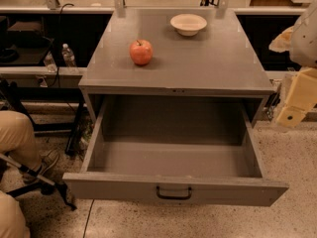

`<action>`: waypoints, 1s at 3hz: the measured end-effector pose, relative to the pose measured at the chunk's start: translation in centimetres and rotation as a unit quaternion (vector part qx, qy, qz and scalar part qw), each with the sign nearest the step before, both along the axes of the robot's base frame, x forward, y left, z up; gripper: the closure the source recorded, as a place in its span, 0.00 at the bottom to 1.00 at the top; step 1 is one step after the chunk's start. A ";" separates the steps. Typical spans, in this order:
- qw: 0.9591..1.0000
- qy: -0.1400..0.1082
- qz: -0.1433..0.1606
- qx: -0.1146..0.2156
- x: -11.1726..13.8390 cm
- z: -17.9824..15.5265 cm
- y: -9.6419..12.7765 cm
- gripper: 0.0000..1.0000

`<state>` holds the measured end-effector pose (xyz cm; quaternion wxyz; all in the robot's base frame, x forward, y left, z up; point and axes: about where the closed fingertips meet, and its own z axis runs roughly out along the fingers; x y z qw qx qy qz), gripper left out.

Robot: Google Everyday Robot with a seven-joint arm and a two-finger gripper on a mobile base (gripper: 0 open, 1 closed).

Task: Place apple into top drawer

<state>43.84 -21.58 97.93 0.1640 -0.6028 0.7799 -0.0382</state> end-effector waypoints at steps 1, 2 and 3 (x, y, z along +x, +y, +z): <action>1.000 0.000 0.000 0.000 0.0 0.0 0.0 0.00; 1.000 -0.009 -0.006 0.019 0.5 0.1 0.0 0.00; 0.997 -0.019 -0.024 0.074 3.2 -0.8 0.2 0.00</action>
Offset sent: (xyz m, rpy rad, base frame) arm 0.0137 -0.0018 -0.0018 0.0927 -0.0219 -0.0268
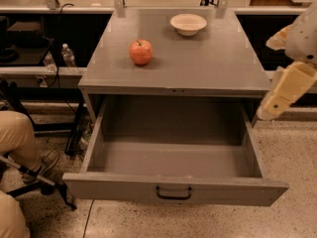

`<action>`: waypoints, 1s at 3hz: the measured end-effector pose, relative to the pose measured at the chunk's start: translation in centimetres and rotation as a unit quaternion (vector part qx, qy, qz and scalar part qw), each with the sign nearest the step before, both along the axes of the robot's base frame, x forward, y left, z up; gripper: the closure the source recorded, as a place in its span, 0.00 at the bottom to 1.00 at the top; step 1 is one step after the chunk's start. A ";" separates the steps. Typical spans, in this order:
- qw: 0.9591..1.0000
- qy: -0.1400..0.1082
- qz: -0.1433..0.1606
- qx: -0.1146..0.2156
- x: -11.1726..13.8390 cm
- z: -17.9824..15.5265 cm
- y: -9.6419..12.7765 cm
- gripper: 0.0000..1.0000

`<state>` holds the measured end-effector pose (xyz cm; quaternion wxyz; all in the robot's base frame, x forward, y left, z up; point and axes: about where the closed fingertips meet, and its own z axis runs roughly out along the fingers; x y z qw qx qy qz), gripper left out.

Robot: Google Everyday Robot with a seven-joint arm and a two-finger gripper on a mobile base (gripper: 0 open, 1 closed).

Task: Place apple into top drawer

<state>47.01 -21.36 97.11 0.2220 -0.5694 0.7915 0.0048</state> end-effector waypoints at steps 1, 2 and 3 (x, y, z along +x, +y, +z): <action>0.995 -0.018 -0.035 0.096 4.9 -2.4 0.8 0.00; 0.986 -0.037 -0.056 0.153 7.8 -3.1 1.2 0.00; 0.971 -0.055 -0.085 0.218 10.5 -2.9 1.7 0.00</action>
Offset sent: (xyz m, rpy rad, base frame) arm 0.1165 0.0117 -0.0400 0.4619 -0.1263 -0.1722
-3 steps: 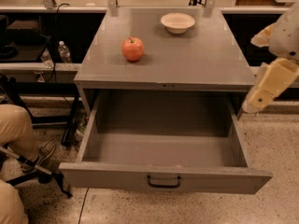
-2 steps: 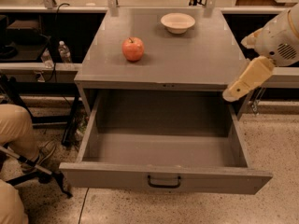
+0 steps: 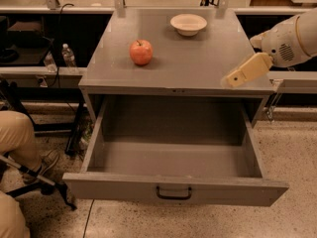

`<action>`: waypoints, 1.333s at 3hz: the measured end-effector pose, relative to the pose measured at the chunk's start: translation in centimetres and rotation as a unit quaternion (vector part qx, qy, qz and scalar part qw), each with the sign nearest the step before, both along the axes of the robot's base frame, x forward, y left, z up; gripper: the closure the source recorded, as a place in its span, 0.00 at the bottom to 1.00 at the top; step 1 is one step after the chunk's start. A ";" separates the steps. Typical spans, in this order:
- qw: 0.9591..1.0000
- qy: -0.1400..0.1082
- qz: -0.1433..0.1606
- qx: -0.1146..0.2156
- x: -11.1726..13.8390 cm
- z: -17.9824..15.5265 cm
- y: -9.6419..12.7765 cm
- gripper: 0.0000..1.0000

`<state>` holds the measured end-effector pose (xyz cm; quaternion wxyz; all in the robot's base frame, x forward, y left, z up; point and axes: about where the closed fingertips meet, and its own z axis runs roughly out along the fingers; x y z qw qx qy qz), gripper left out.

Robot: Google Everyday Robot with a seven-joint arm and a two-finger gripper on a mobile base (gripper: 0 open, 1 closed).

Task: Place apple into top drawer

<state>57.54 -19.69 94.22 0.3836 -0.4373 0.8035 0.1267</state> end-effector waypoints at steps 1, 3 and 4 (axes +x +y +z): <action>0.999 -0.013 -0.005 0.034 2.5 0.3 1.4 0.00; 0.998 -0.030 0.016 0.050 5.3 -1.5 4.6 0.00; 0.996 -0.052 0.025 0.067 8.6 -2.8 8.0 0.00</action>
Offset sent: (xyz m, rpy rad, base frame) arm 0.0200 0.0114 0.0025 0.0582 -0.0213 -0.0083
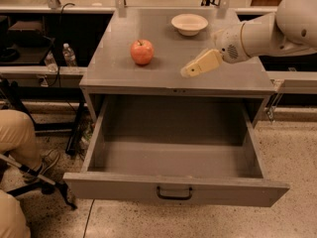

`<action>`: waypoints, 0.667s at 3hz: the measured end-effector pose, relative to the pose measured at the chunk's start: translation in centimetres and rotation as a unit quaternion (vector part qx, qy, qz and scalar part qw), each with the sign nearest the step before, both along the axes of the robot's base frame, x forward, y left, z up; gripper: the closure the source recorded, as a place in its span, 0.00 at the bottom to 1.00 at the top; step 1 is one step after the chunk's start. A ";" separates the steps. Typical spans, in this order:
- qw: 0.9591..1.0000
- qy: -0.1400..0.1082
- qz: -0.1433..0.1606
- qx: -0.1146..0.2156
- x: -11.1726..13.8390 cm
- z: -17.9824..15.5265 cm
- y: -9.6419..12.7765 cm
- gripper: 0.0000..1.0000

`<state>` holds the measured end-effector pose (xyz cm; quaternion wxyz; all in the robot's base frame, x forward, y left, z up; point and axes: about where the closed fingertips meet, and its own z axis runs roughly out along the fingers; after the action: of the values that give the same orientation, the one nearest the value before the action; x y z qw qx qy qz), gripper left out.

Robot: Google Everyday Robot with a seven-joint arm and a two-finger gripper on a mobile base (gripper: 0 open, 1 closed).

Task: Place apple into top drawer

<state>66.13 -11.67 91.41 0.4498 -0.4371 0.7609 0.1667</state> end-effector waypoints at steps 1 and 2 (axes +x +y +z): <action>1.000 -0.018 0.004 0.003 2.4 -0.8 3.0 0.00; 0.999 -0.028 0.019 0.020 4.7 -1.1 6.9 0.00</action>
Offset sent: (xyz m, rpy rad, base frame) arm 0.0648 0.0978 -0.0077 0.0761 -0.0810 0.0657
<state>70.82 -4.78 90.31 0.4763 -0.4472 0.7358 0.1783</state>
